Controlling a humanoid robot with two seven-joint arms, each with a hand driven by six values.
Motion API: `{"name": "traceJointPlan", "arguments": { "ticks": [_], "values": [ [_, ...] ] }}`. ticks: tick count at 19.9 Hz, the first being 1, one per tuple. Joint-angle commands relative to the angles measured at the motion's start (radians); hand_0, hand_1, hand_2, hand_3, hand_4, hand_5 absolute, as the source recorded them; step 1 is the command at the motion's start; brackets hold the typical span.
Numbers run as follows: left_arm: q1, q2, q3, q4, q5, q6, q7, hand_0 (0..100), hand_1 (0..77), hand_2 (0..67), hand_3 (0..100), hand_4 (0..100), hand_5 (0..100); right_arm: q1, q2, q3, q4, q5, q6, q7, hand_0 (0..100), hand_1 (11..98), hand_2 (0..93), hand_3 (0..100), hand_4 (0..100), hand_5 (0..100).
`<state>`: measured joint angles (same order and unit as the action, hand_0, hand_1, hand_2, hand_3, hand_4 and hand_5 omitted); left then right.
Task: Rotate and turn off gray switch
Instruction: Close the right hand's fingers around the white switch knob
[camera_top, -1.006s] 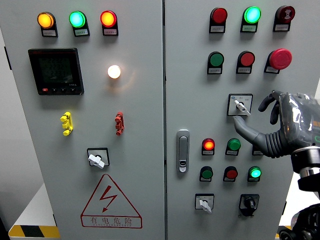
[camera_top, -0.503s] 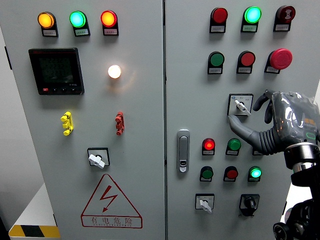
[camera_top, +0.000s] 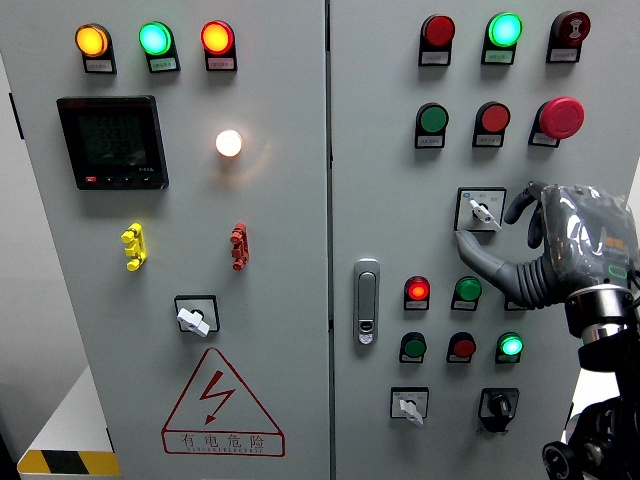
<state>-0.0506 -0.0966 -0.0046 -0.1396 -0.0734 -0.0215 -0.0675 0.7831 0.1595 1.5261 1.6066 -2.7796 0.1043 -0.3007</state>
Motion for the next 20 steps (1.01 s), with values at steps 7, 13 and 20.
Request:
{"name": "traceJointPlan", "arguments": {
  "ticks": [7, 13, 20],
  "values": [
    [0.0, 0.0, 0.0, 0.0, 0.0, 0.0, 0.0, 0, 0.0, 13.3, 18, 10, 12, 0.007, 0.0, -0.009, -0.014, 0.0, 0.0, 0.0, 0, 33.5, 64.1, 93, 89, 100],
    [0.0, 0.0, 0.0, 0.0, 0.0, 0.0, 0.0, 0, 0.0, 13.3, 18, 10, 12, 0.013, 0.0, -0.014, -0.031, 0.0, -0.014, 0.0, 0, 32.8, 65.3, 94, 89, 100],
    [0.0, 0.0, 0.0, 0.0, 0.0, 0.0, 0.0, 0, 0.0, 13.2, 18, 10, 12, 0.015, 0.0, -0.02, -0.031, -0.002, -0.023, -0.003, 0, 32.0, 66.7, 95, 89, 100]
  ]
}}
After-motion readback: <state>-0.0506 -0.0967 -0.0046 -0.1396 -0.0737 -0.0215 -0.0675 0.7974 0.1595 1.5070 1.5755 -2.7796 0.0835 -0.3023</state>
